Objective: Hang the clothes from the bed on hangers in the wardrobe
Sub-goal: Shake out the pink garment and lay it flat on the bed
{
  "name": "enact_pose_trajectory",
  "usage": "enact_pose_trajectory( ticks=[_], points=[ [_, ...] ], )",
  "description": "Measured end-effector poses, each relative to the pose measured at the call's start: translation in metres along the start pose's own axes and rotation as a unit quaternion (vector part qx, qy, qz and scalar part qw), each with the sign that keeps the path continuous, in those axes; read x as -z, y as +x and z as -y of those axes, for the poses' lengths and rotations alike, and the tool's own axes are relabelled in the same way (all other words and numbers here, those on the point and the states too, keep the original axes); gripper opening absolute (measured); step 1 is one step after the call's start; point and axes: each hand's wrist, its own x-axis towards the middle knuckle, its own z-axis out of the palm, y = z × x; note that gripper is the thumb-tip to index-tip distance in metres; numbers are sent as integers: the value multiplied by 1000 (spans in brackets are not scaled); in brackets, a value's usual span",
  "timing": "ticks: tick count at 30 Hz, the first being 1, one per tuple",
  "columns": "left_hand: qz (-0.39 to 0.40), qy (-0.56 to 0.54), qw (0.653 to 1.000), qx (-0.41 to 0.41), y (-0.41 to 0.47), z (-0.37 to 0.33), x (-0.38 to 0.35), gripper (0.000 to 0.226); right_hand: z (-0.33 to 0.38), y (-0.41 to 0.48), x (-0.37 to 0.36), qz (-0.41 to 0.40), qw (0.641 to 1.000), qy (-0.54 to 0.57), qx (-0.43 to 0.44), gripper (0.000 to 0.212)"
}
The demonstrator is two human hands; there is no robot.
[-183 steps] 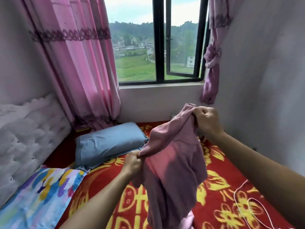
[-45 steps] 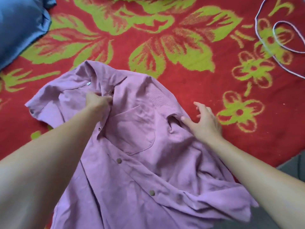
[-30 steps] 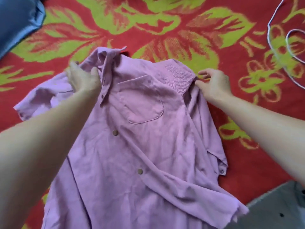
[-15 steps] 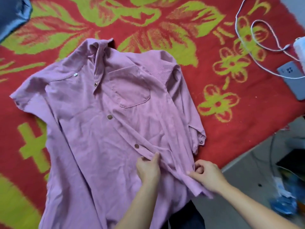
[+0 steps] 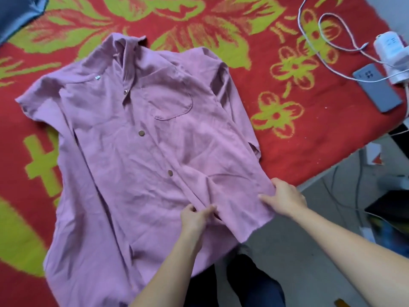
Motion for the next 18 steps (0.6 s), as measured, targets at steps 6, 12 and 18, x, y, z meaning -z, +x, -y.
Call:
enact_pose_trajectory(
  ticks=[6, 12, 18],
  points=[
    [-139, 92, 984, -70, -19, 48, 5, 23, -36, 8, 3, -58, 998, 1, -40, 14],
    [-138, 161, 977, -6, -33, 81, 35, 35, -35, -14, 14, -40, 991, -114, 59, 37],
    [-193, 262, 945, -27, -63, 45, 115, 28, 34, -48, 27, -82, 974, -116, 174, 52]
  ],
)
